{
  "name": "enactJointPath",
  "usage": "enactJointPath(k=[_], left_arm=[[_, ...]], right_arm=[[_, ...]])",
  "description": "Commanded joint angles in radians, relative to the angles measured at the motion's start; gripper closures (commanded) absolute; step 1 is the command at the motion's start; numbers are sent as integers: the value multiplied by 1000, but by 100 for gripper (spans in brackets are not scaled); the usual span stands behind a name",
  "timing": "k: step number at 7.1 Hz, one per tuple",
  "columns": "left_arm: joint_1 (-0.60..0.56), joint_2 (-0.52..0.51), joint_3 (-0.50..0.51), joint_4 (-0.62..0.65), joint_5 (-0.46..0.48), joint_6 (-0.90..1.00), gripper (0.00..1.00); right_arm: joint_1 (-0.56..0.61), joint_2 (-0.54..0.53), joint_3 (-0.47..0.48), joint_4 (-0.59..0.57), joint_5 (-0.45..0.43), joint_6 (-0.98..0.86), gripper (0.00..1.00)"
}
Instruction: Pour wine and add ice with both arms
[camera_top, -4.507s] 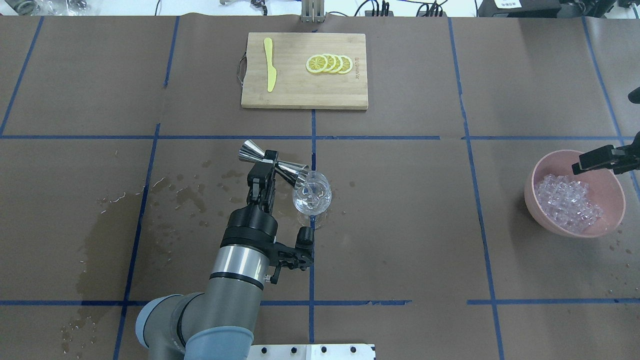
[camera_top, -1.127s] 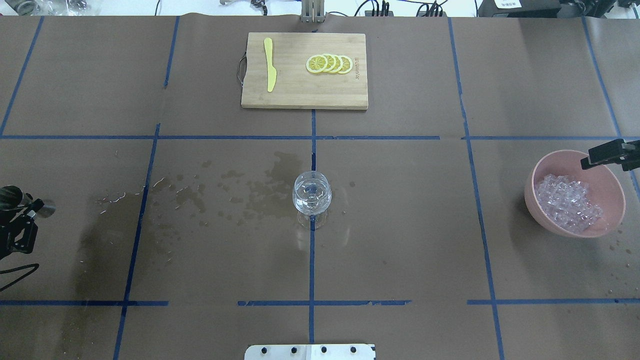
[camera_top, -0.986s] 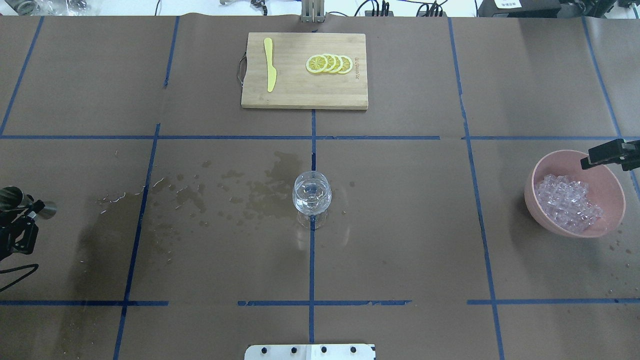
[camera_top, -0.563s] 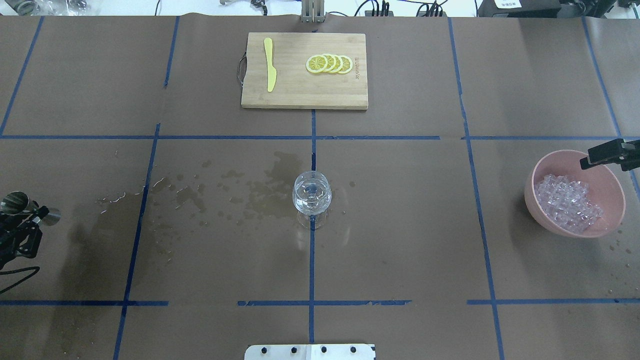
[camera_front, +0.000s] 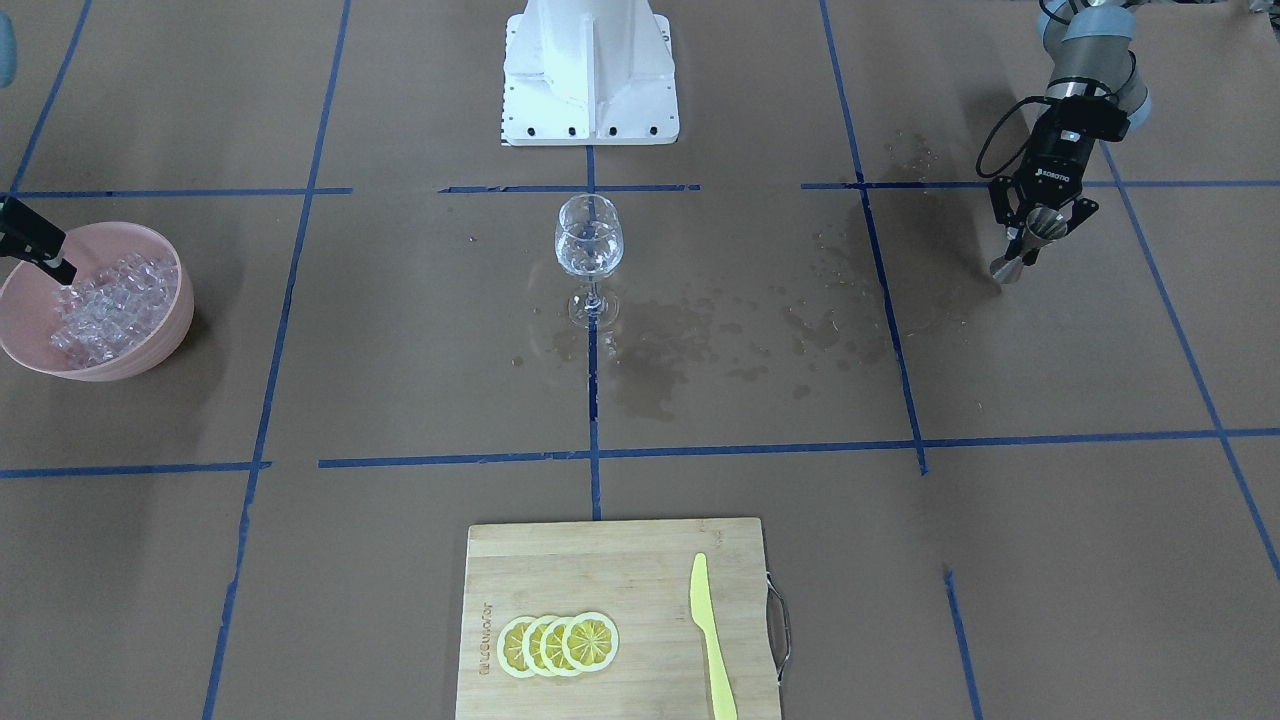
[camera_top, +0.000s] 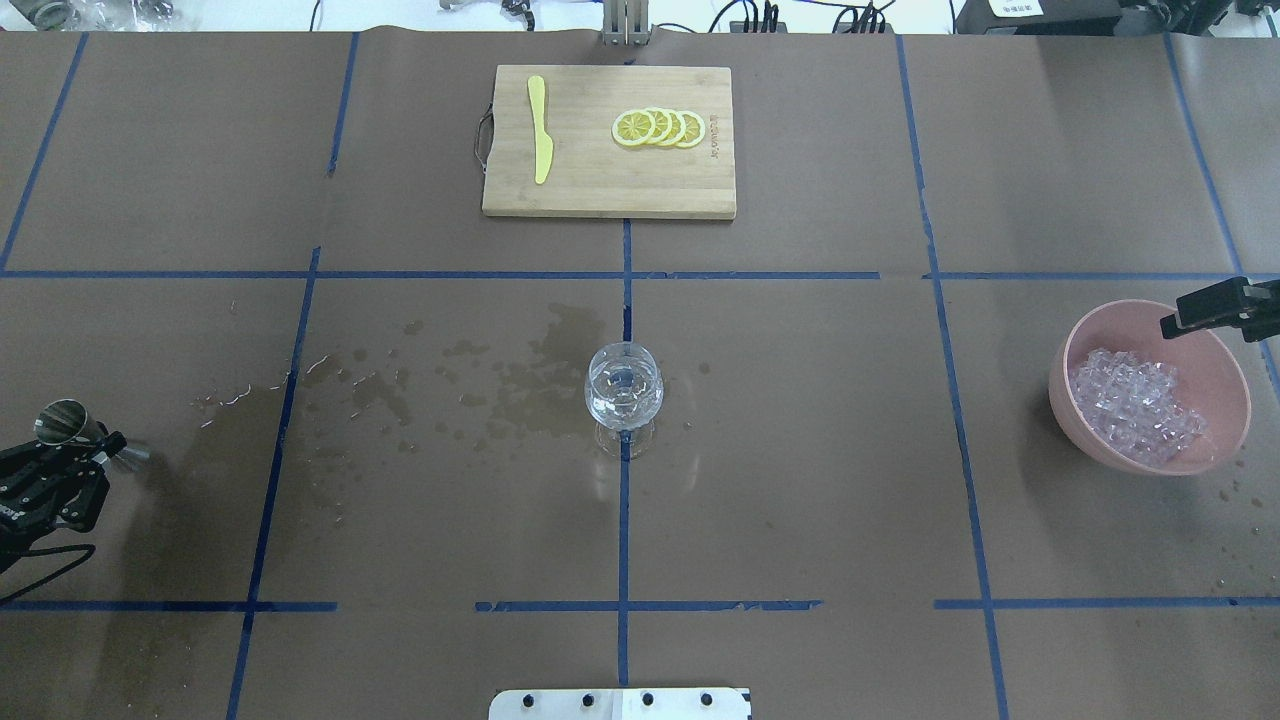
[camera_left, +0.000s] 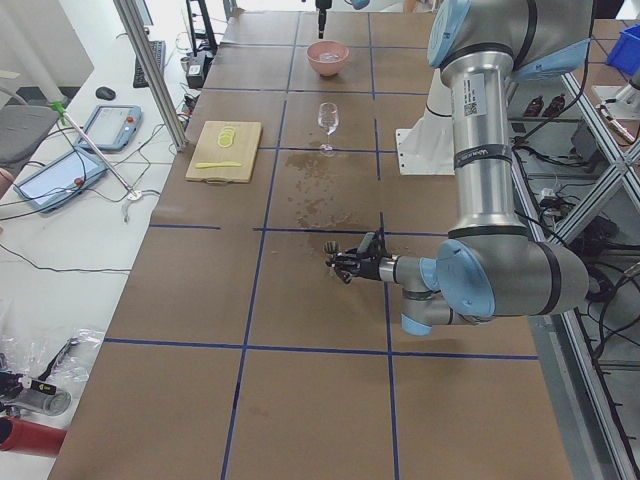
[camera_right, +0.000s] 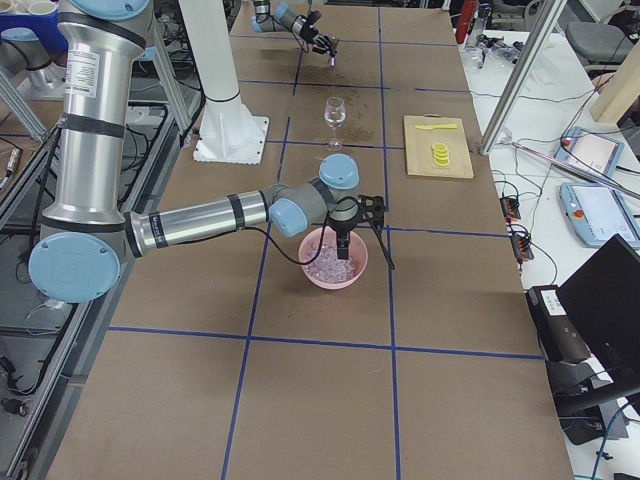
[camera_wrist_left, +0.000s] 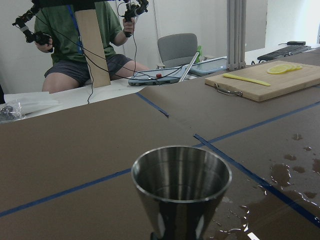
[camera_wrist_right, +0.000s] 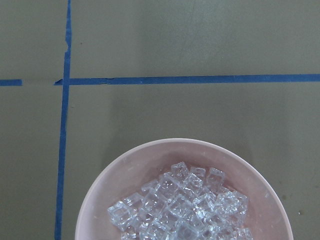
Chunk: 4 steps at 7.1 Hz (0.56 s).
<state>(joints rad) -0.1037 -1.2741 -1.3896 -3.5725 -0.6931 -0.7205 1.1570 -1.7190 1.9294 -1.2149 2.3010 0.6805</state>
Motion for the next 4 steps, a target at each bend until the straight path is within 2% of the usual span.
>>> enactJointPath(k=[1, 4], left_arm=[[4, -1, 0, 0, -11, -27, 100], [9, -1, 1, 0, -12, -30, 100]], right_arm=[[1, -1, 0, 0, 0, -1, 0], [3, -1, 0, 0, 2, -1, 0]])
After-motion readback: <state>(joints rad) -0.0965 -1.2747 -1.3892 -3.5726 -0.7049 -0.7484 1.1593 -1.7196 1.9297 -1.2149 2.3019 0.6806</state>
